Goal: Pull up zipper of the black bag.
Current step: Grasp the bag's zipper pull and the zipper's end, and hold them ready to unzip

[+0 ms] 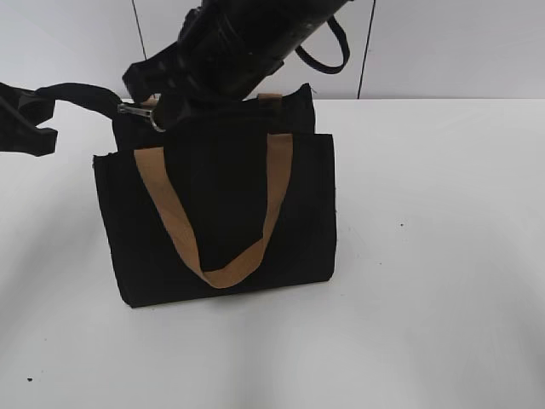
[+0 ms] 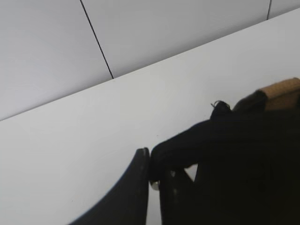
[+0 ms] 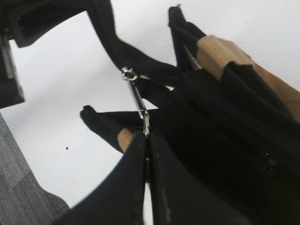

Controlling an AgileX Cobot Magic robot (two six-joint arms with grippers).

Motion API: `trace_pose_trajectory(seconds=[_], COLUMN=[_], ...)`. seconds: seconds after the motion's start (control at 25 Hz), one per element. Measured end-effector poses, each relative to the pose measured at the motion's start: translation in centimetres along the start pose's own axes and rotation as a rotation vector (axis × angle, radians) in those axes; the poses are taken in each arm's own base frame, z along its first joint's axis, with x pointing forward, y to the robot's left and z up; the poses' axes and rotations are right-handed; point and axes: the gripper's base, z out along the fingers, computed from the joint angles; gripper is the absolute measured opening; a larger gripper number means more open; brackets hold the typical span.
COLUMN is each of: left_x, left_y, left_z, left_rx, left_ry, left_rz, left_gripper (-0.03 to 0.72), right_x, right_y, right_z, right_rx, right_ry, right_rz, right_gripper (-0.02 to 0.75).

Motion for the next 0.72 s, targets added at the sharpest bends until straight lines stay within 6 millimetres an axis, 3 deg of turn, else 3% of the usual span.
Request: trace_pose_trajectory(seconds=[0.2, 0.48, 0.72], left_x=[0.2, 0.3, -0.2], left_y=[0.0, 0.0, 0.6], left_z=[0.0, -0.4, -1.7], left_rx=[-0.002, -0.003, -0.024], left_ry=[0.024, 0.048, 0.037], left_rz=[-0.031, -0.05, -0.06], left_gripper=[0.034, 0.034, 0.034], right_x=[-0.7, -0.1, -0.1], right_y=[-1.2, -1.5, -1.6], right_z=[-0.3, 2.4, 2.7], right_rx=[0.022, -0.039, -0.047], right_ry=[-0.069, -0.057, -0.065], right_rz=[0.038, 0.111, 0.112], right_gripper=[-0.013, -0.013, -0.013])
